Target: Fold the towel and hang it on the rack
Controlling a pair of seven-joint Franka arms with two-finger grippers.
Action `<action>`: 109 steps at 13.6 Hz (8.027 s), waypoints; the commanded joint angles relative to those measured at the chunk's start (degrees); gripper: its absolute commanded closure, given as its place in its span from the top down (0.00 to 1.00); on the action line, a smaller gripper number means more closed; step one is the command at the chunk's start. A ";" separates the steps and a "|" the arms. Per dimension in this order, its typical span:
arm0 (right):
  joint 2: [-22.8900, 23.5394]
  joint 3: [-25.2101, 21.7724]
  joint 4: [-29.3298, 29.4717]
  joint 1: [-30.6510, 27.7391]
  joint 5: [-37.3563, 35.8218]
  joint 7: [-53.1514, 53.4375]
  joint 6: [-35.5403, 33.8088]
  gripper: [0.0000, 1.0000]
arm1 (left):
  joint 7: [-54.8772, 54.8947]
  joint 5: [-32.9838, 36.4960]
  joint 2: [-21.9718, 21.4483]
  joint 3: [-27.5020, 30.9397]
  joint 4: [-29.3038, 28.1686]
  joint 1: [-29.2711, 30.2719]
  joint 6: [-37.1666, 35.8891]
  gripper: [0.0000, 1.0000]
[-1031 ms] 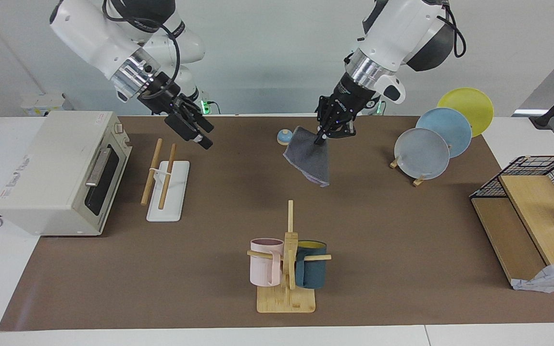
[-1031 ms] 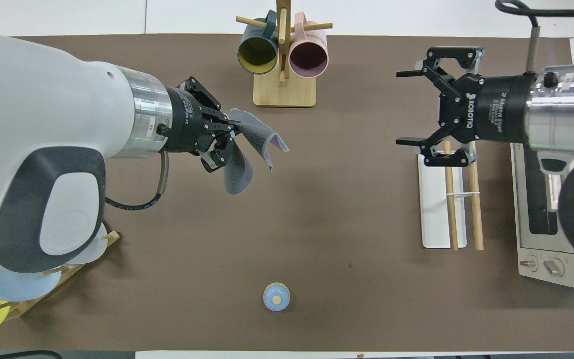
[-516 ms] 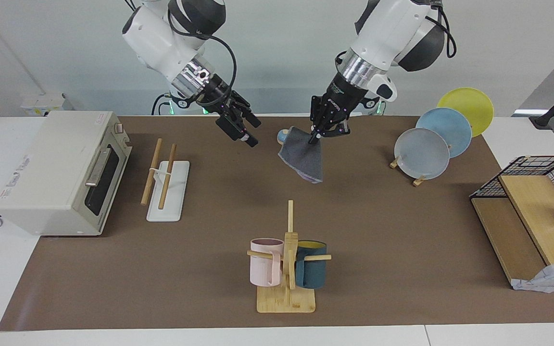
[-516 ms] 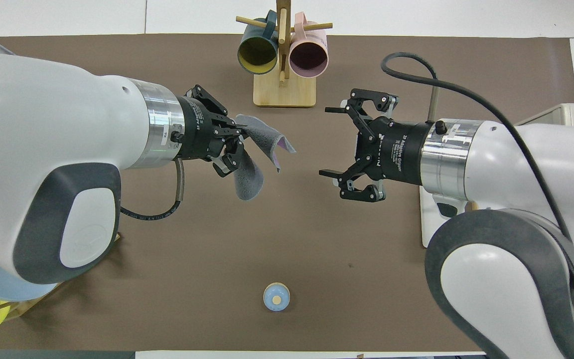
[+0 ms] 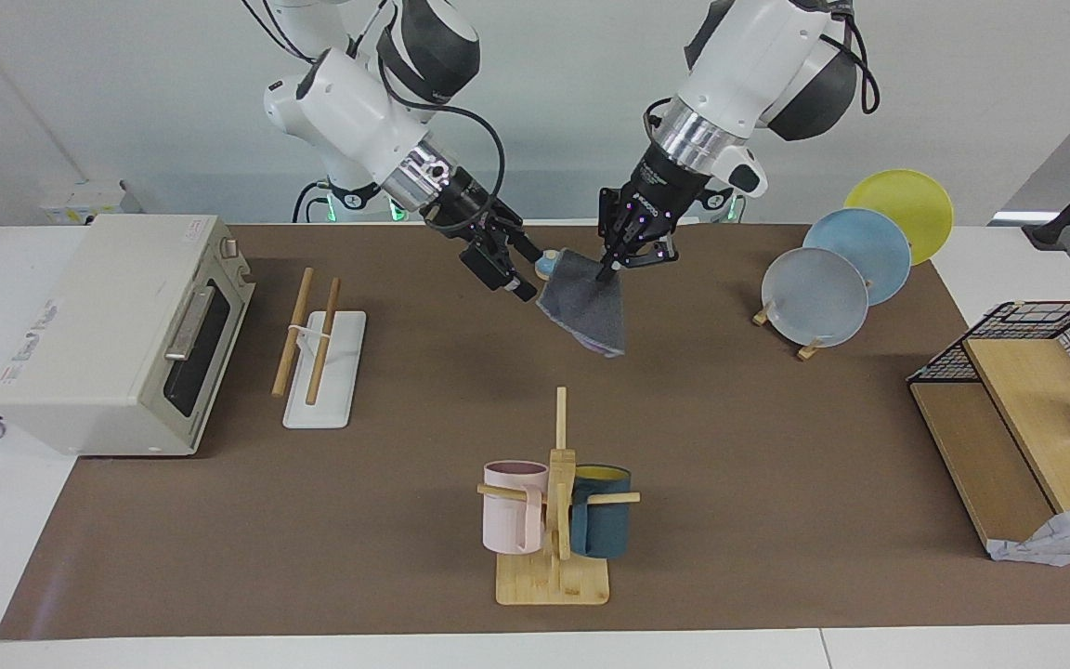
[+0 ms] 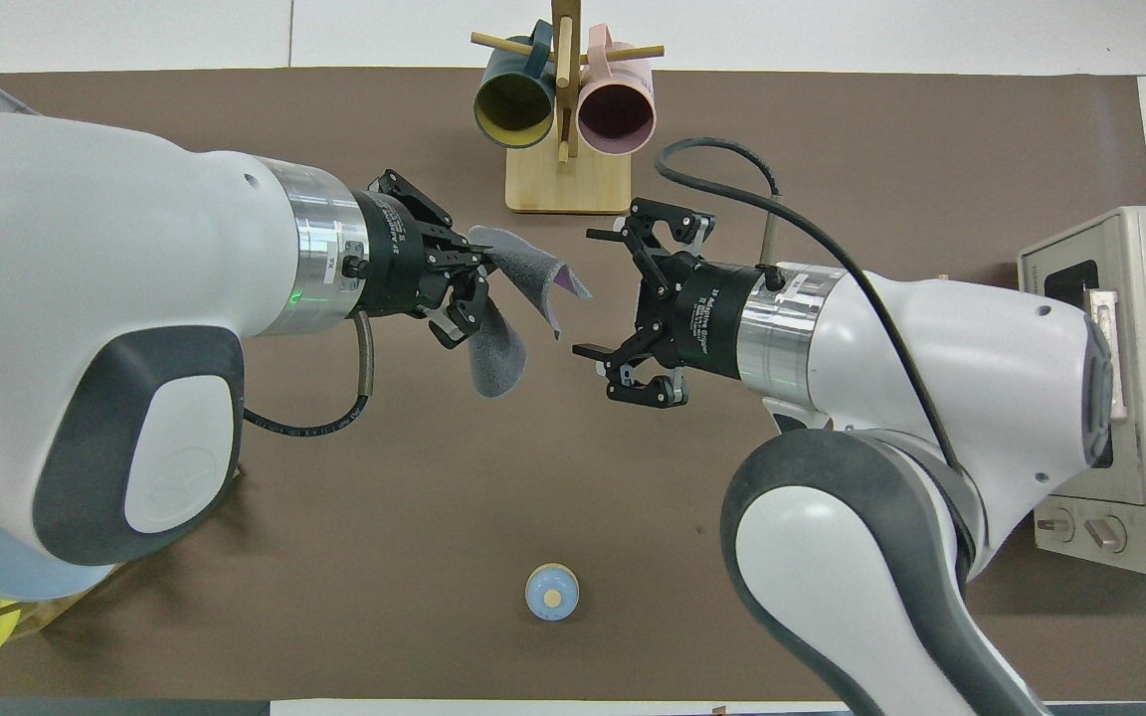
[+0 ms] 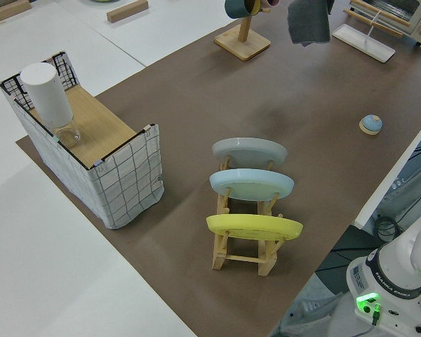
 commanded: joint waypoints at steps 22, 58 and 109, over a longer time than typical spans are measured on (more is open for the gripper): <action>8.19 -0.09 5.88 3.41 1.78 -9.99 6.94 0.00 | -4.44 -0.54 -3.75 0.62 -5.81 -0.80 4.07 0.00; 2.47 -0.88 -3.00 -32.62 -54.91 -70.98 -27.16 0.00 | 129.23 19.14 -3.67 1.76 -0.73 25.92 -24.65 1.00; 0.10 -3.69 23.37 -29.90 -52.71 -86.81 -57.57 1.00 | 137.07 18.71 -5.77 20.57 2.27 6.67 -32.31 1.00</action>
